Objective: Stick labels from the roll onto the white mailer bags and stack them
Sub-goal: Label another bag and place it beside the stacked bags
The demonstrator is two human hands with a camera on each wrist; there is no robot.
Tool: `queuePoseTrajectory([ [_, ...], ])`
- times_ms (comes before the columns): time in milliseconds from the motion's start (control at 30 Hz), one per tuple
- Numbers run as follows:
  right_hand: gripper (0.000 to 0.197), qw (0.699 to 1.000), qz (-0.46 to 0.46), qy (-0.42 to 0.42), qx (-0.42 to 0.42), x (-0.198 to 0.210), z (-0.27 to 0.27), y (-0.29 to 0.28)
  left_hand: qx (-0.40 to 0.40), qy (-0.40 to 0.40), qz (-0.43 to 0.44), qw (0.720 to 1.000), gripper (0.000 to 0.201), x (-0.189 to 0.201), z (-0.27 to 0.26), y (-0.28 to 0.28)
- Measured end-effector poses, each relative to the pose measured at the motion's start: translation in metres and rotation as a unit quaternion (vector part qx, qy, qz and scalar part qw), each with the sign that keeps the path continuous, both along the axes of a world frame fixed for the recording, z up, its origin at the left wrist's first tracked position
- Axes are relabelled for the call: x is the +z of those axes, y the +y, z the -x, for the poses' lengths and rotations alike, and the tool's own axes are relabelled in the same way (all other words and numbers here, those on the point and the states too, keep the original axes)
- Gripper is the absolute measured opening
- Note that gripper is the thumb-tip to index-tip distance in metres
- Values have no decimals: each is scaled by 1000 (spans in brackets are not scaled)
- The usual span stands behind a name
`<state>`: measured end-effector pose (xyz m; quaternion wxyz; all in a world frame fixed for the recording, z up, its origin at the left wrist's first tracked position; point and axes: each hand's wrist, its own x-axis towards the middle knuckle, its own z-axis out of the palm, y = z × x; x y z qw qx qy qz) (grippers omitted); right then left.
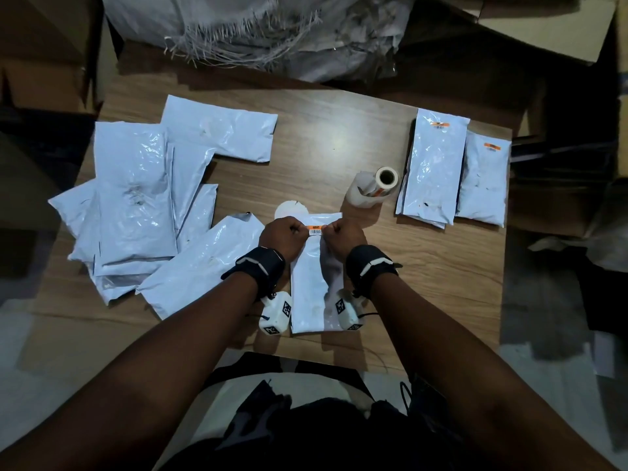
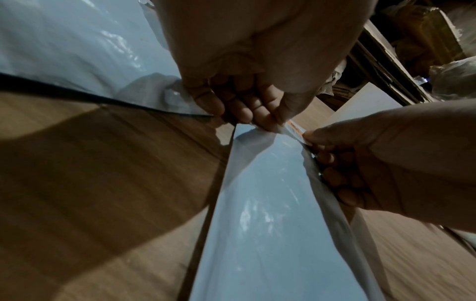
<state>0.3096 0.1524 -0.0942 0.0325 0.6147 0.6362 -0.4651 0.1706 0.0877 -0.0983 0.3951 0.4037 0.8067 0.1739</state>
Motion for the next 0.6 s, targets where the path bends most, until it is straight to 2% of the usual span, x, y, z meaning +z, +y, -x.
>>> queuePoseTrajectory([
  [233,47,1000,-3,-9,-19,-3,3,-3,29,5,-8,1000,12,-2,-5,-4],
  [400,40,999,-13,-20,-34,-6,2,-4,26,15,-10,1000,13,-3,-6,-4],
  [533,23,997,-29,-36,-55,-7,3,-7,32,41,8,999,24,-3,-7,-5],
  [600,27,995,-44,-46,-74,-2,0,-9,35,53,15,998,35,-2,-6,-8],
])
